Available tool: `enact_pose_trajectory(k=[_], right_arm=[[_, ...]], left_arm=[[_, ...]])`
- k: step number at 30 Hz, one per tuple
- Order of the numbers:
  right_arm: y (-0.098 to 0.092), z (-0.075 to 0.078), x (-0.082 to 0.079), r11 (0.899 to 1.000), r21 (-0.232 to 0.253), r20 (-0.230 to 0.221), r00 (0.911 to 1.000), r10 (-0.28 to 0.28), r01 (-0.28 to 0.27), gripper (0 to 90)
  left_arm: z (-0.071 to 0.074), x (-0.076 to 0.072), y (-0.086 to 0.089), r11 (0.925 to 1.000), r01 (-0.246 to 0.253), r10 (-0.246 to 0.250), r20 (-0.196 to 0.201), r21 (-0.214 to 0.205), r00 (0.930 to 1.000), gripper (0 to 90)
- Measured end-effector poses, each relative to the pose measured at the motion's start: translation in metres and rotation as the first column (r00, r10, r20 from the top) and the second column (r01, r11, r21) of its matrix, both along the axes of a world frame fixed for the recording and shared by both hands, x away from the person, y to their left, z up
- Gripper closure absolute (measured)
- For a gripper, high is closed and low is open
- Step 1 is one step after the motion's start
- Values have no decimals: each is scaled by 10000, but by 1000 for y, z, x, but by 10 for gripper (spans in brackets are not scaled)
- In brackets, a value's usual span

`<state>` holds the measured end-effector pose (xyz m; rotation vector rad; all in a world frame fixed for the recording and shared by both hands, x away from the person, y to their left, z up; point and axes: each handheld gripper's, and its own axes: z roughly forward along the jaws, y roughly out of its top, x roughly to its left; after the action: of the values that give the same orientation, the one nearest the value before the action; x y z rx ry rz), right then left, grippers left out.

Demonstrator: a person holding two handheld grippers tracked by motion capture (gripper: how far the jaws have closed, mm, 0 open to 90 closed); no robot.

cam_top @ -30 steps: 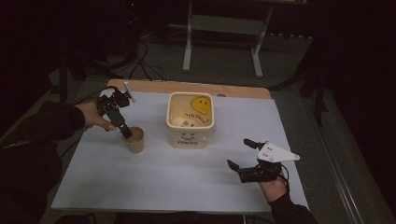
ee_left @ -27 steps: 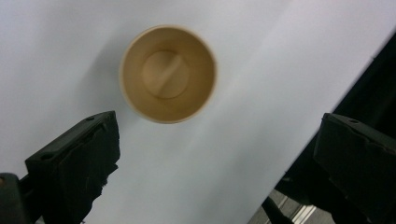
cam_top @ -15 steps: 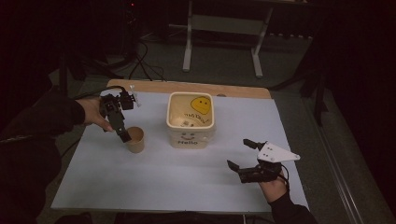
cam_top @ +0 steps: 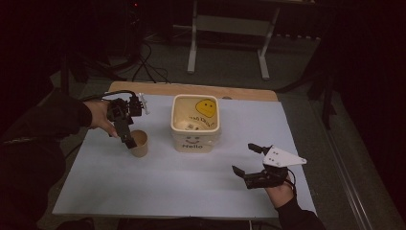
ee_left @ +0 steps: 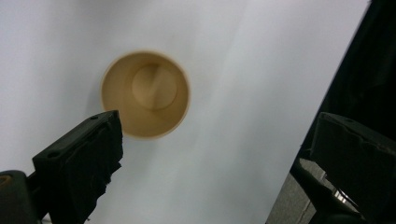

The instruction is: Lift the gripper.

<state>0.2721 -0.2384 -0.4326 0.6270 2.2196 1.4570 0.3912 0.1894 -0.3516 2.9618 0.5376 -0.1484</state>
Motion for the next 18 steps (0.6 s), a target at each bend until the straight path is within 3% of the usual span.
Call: enact_pose_trajectory(k=[4,5,8,18], right_arm=[[0,0,0,10000,9,9,10000,27,-27,93],[0,0,-1,10000,11,-6,10000,79,-79,92],[1,0,-1,10000,19,-23,10000,82,-82,92],[1,-1,0,9999,27,-70,9998,167,-167,93]], left_arm=[[3,-2,-2,9992,402,-402,249,-9,9989,33],[5,-6,-4,9959,907,-908,425,28,9950,33],[6,-8,-5,9938,1107,-1111,520,91,9925,33],[7,-8,-8,9933,1141,-1151,712,188,9908,32]])
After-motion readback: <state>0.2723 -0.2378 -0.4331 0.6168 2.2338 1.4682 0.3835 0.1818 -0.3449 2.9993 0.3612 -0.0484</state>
